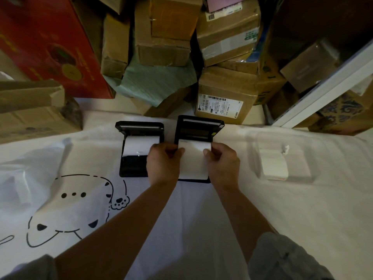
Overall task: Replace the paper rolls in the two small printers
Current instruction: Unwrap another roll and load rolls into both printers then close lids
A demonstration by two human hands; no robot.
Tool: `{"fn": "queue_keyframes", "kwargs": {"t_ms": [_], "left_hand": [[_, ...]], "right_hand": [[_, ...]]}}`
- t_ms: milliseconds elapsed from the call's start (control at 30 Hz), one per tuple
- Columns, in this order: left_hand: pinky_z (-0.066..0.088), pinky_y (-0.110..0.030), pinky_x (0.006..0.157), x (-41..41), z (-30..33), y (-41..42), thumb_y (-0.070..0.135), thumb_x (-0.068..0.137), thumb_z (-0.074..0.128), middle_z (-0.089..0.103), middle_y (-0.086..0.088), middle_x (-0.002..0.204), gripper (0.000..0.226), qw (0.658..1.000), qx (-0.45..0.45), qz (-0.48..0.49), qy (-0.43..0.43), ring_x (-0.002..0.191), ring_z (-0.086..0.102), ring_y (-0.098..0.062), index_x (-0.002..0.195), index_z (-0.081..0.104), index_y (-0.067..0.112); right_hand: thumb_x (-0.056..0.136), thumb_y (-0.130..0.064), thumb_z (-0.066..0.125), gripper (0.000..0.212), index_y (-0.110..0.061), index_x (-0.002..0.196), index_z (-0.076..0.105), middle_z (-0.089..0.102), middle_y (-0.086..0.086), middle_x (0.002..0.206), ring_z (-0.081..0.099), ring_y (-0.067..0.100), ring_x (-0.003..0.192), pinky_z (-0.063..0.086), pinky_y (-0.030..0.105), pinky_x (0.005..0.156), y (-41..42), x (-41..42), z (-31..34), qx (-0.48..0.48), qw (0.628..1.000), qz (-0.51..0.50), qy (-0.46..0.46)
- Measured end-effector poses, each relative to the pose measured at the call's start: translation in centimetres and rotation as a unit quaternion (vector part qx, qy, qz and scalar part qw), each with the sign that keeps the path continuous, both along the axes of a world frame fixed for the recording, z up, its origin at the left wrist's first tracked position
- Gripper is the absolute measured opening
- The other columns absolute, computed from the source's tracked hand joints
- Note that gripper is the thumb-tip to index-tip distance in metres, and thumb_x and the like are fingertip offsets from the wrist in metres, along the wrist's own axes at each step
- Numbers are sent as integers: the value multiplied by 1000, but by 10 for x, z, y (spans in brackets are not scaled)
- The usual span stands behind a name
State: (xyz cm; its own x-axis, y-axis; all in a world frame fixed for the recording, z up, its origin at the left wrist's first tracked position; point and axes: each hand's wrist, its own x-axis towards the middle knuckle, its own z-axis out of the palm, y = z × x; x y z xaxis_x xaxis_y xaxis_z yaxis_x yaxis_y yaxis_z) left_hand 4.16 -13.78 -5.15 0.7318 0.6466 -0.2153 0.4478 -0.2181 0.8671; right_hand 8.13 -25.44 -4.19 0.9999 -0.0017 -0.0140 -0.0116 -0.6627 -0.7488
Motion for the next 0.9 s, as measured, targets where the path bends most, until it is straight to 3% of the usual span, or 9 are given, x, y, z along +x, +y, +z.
{"fn": "queue_keyframes", "kwargs": {"t_ms": [67,200,367,567,633,733,900], "left_hand": [[46,-24,79,0,2,2,26,86,66,63,-1,96,22,1000,-14,-6,6,87,55,-12,101,68,10],[48,-27,79,-1,3,3,27,86,66,61,0,89,23,999,-34,-15,17,87,57,-15,99,68,9],[48,-28,79,2,4,4,29,87,64,64,-5,97,23,999,-7,-25,46,88,56,-17,100,67,10],[45,-27,71,7,2,0,37,86,64,67,-8,97,25,998,11,-9,61,86,58,-18,93,66,13],[44,-26,70,7,1,0,37,85,65,67,-8,97,26,998,14,-11,60,84,57,-16,92,66,12],[45,-27,72,5,1,-2,30,85,67,65,-5,98,23,999,23,9,46,90,59,-18,99,61,13],[49,-28,84,0,-7,-4,15,85,66,64,-5,105,26,999,34,-21,28,93,60,-16,111,60,16]], "right_hand": [[89,-17,64,25,-7,112,66,69,9,104,63,19,96,50,30,92,-1,2,3,-2,1000,-5,10],[87,-18,67,27,-9,112,67,70,8,105,62,19,97,44,22,87,-5,5,4,-9,1000,1,24],[86,-15,68,28,-8,113,69,69,9,111,62,22,104,40,19,91,-5,9,1,-22,999,-6,39],[84,-13,70,25,-9,108,66,68,5,103,55,8,90,40,16,82,-3,5,0,-11,999,-42,-4],[83,-13,71,22,-10,104,68,70,4,100,60,12,89,40,16,80,-3,7,-2,-4,999,-43,0],[81,-13,72,16,-13,97,71,71,4,94,64,16,87,43,19,78,-1,10,-6,7,999,-40,18],[81,-10,72,20,-13,100,72,72,5,96,65,19,90,46,21,83,0,10,-9,1,999,-25,35]]}}
